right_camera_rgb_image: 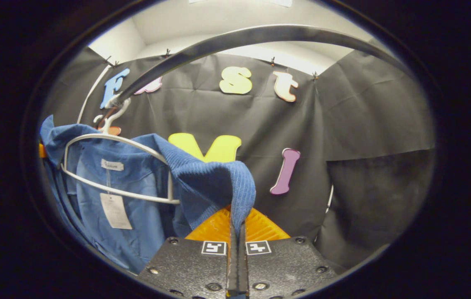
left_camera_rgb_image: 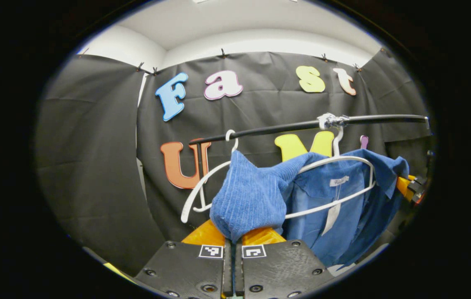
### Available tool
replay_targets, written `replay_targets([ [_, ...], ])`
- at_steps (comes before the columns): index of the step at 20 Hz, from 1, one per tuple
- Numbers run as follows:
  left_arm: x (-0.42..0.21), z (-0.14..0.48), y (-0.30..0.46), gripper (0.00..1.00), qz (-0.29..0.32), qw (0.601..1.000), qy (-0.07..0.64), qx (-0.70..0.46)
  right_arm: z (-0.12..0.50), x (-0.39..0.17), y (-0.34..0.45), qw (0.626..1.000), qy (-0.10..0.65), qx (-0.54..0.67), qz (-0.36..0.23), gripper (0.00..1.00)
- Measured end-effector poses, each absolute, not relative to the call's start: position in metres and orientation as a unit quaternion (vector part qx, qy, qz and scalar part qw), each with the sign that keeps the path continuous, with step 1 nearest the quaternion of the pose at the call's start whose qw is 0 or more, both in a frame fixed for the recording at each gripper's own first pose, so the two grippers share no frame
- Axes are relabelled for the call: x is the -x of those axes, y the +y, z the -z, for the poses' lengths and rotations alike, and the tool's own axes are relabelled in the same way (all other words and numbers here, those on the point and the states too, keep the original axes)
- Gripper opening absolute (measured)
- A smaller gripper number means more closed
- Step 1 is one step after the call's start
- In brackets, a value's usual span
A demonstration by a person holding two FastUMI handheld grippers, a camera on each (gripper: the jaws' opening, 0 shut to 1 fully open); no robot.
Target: Grasp the clothes on the hanger with both hands and then place them into the laundry hamper below.
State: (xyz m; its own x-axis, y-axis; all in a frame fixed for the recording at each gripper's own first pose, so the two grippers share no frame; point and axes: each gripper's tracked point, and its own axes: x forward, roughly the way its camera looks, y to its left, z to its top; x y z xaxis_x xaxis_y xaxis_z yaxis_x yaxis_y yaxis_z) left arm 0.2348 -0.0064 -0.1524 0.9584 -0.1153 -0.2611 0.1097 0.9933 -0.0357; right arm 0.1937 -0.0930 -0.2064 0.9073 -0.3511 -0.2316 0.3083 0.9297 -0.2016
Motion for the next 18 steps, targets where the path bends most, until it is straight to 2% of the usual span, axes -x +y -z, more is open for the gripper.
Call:
replay_targets([
  [7, -0.257, 0.140, 0.013, 0.03, 0.052, 0.989, 0.140, 0.019, 0.189, -0.204, -0.107, 0.963, 0.086, 0.150, 0.208, 0.04],
  [8, -0.261, 0.138, 0.016, 0.07, 0.050, 0.988, 0.142, 0.022, 0.189, -0.206, -0.109, 0.961, 0.083, 0.157, 0.212, 0.04],
  [9, -0.264, 0.138, 0.019, 0.03, 0.049, 0.988, 0.144, 0.023, 0.189, -0.208, -0.110, 0.960, 0.080, 0.160, 0.215, 0.04],
  [17, -0.295, 0.144, 0.035, 0.03, 0.042, 0.987, 0.152, 0.028, 0.200, -0.220, -0.126, 0.952, 0.072, 0.181, 0.235, 0.04],
  [18, -0.299, 0.145, 0.036, 0.08, 0.043, 0.987, 0.153, 0.025, 0.202, -0.223, -0.126, 0.952, 0.074, 0.181, 0.235, 0.05],
])
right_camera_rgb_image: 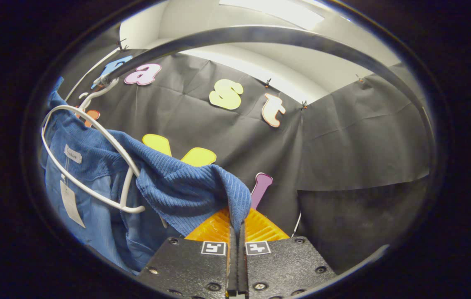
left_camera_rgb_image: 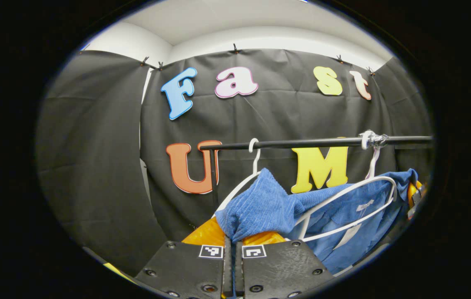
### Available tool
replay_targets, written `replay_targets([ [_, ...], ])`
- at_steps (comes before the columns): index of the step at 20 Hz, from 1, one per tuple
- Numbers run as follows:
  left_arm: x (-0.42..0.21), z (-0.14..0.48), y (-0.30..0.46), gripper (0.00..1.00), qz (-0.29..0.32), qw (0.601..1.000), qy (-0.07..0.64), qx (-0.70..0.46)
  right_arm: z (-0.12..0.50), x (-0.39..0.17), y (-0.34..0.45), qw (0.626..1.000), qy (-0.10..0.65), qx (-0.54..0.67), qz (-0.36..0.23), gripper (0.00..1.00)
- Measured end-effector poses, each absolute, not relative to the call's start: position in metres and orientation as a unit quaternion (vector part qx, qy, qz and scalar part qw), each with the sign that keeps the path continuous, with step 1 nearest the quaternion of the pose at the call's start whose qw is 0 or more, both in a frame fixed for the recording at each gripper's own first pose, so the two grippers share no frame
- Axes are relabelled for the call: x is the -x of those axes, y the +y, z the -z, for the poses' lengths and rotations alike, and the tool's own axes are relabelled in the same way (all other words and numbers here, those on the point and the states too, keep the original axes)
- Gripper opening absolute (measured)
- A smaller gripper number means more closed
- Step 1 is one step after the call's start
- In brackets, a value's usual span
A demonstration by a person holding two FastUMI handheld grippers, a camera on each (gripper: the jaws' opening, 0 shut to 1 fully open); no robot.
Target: Grasp the clothes on the hanger with both hands and then place them into the laundry hamper below.
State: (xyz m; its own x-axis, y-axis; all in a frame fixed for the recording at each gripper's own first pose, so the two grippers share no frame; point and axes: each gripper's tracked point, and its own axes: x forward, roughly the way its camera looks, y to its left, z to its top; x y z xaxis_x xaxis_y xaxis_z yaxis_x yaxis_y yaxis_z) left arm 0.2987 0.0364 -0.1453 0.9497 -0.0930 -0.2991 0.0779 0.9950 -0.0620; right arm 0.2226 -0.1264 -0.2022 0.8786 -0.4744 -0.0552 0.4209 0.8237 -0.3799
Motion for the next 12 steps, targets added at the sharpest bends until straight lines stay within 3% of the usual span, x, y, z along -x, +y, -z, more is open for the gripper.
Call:
replay_targets([
  [3, -0.304, 0.152, 0.036, 0.08, 0.055, 0.986, 0.155, 0.013, 0.210, -0.229, -0.131, 0.952, 0.080, 0.176, 0.238, 0.05],
  [4, -0.306, 0.155, 0.036, 0.03, 0.059, 0.985, 0.159, 0.013, 0.213, -0.231, -0.130, 0.952, 0.083, 0.175, 0.237, 0.04],
  [6, -0.310, 0.162, 0.040, 0.08, 0.065, 0.984, 0.166, 0.014, 0.220, -0.238, -0.132, 0.953, 0.091, 0.170, 0.233, 0.04],
  [9, -0.316, 0.172, 0.041, 0.03, 0.079, 0.981, 0.178, 0.023, 0.226, -0.243, -0.138, 0.954, 0.101, 0.163, 0.231, 0.05],
  [11, -0.316, 0.181, 0.041, 0.07, 0.086, 0.979, 0.185, 0.024, 0.232, -0.243, -0.136, 0.954, 0.106, 0.159, 0.230, 0.05],
  [12, -0.316, 0.185, 0.040, 0.03, 0.090, 0.978, 0.188, 0.023, 0.235, -0.242, -0.135, 0.954, 0.110, 0.158, 0.228, 0.05],
])
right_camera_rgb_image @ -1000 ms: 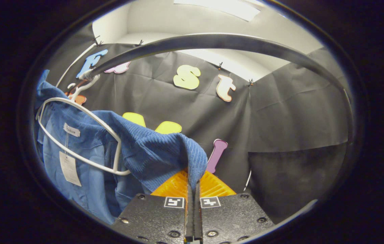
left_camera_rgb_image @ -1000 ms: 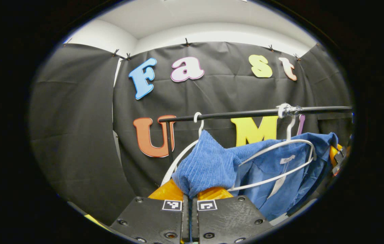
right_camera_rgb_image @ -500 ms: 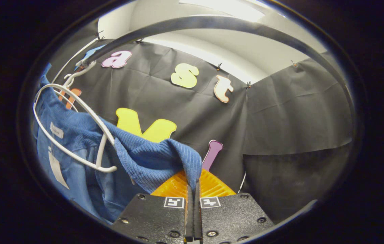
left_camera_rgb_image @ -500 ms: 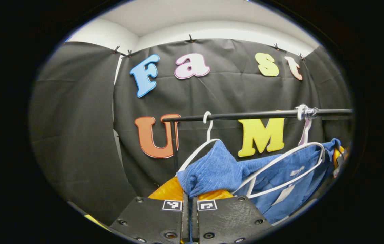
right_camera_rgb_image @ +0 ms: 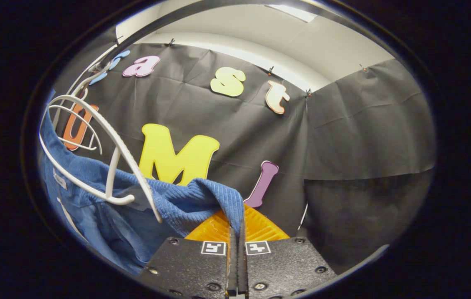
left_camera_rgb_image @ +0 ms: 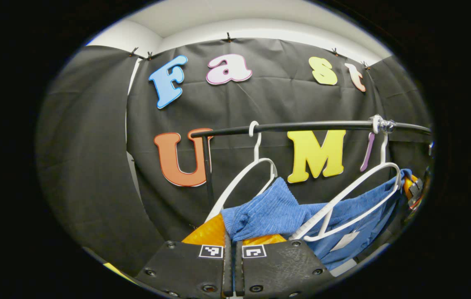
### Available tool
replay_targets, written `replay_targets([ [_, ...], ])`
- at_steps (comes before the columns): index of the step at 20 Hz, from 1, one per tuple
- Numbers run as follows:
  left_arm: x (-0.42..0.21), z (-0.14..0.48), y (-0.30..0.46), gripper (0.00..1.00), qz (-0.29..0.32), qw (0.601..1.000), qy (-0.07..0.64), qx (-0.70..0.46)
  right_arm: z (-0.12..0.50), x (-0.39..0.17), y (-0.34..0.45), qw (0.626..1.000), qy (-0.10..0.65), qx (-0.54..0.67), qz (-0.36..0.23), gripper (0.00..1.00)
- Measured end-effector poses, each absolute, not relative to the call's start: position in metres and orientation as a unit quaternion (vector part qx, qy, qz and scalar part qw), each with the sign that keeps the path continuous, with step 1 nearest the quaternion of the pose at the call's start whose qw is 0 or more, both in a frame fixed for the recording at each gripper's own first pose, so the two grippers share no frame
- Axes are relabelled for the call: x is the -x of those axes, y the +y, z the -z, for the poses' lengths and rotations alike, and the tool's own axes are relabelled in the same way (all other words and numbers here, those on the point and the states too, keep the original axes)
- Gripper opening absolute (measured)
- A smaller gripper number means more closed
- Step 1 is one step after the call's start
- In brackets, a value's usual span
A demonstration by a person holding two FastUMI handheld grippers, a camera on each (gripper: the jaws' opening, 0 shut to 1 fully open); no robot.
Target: Grasp the clothes on the hanger with both hands and then place them into the laundry hamper below.
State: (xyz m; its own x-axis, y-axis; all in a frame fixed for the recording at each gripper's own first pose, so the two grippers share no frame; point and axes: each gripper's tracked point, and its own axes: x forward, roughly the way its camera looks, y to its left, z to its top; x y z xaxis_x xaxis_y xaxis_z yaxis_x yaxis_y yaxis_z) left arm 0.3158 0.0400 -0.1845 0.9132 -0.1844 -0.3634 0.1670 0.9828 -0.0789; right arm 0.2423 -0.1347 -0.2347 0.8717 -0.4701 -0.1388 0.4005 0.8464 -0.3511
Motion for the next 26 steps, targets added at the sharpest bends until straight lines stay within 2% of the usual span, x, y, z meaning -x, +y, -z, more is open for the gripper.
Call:
replay_targets([
  [16, -0.286, 0.239, 0.022, 0.03, 0.113, 0.968, 0.225, 0.002, 0.286, -0.211, -0.129, 0.948, 0.184, 0.124, 0.228, 0.04],
  [26, -0.233, 0.271, 0.013, 0.03, 0.115, 0.957, 0.266, 0.010, 0.310, -0.171, -0.122, 0.941, 0.239, 0.094, 0.219, 0.04],
])
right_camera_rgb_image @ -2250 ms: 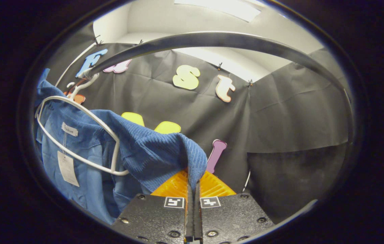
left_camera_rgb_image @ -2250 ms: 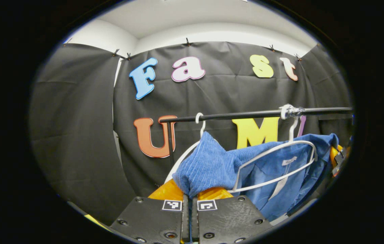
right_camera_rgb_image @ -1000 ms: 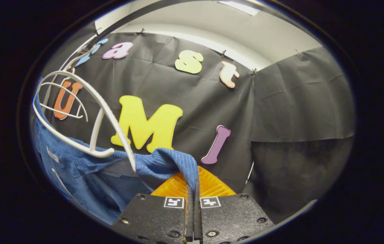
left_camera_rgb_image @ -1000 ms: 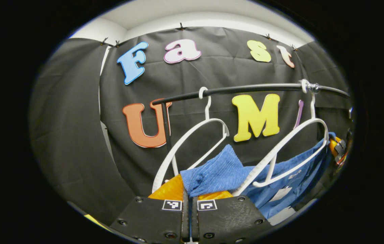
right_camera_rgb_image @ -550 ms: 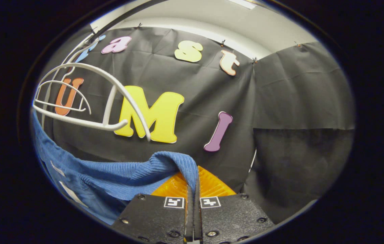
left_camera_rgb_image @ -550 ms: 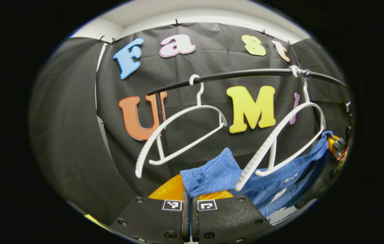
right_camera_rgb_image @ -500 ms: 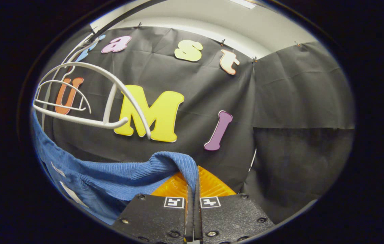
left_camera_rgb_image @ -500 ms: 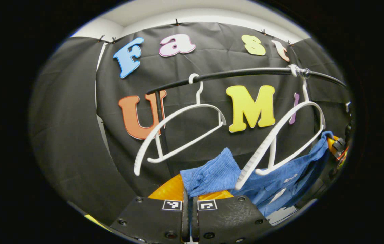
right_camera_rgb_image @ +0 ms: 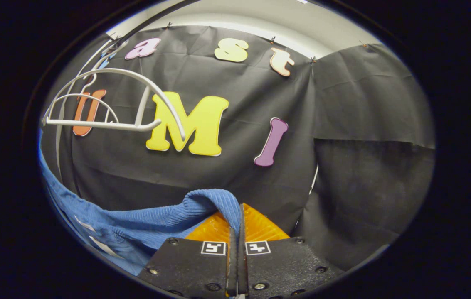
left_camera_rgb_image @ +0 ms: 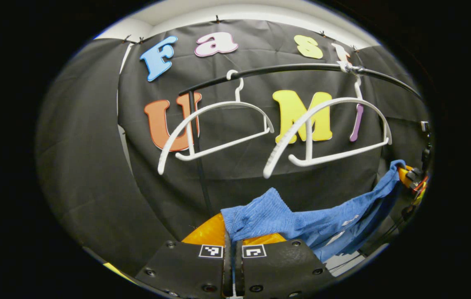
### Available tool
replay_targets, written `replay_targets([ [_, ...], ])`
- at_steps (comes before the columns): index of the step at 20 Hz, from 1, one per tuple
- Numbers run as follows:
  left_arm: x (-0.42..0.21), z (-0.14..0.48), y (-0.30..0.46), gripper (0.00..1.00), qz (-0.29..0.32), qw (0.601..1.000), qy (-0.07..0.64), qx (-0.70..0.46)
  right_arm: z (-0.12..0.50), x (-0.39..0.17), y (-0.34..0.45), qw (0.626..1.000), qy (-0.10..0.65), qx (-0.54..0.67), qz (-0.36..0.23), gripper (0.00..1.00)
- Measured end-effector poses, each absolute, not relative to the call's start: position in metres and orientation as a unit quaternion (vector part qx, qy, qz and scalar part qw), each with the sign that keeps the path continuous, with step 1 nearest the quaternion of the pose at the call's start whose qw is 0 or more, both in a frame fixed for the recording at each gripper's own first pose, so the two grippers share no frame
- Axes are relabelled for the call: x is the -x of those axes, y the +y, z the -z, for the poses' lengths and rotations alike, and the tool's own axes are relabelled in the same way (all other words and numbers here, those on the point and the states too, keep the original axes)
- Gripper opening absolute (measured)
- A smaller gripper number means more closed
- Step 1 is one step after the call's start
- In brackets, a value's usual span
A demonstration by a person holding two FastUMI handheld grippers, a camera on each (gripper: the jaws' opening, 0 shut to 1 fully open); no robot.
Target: Grasp the clothes on the hanger with both hands and then place them into the laundry hamper below.
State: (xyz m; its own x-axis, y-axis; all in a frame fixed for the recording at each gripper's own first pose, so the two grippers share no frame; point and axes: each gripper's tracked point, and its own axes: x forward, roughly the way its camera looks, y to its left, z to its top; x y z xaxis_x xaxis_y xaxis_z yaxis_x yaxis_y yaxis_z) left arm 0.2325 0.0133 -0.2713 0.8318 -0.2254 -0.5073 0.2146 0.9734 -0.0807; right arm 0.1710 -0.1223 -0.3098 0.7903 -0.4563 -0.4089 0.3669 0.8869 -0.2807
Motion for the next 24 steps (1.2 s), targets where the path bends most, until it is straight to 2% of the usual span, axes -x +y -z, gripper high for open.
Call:
replay_targets([
  [13, -0.160, 0.288, 0.000, 0.03, 0.118, 0.948, 0.295, 0.011, 0.335, -0.120, -0.082, 0.937, 0.298, 0.063, 0.170, 0.04],
  [23, -0.124, 0.275, -0.043, 0.03, 0.161, 0.942, 0.295, 0.015, 0.328, -0.104, 0.002, 0.942, 0.329, 0.018, 0.061, 0.04],
  [24, -0.122, 0.273, -0.047, 0.08, 0.167, 0.941, 0.294, 0.017, 0.327, -0.105, 0.013, 0.942, 0.333, 0.012, 0.044, 0.04],
])
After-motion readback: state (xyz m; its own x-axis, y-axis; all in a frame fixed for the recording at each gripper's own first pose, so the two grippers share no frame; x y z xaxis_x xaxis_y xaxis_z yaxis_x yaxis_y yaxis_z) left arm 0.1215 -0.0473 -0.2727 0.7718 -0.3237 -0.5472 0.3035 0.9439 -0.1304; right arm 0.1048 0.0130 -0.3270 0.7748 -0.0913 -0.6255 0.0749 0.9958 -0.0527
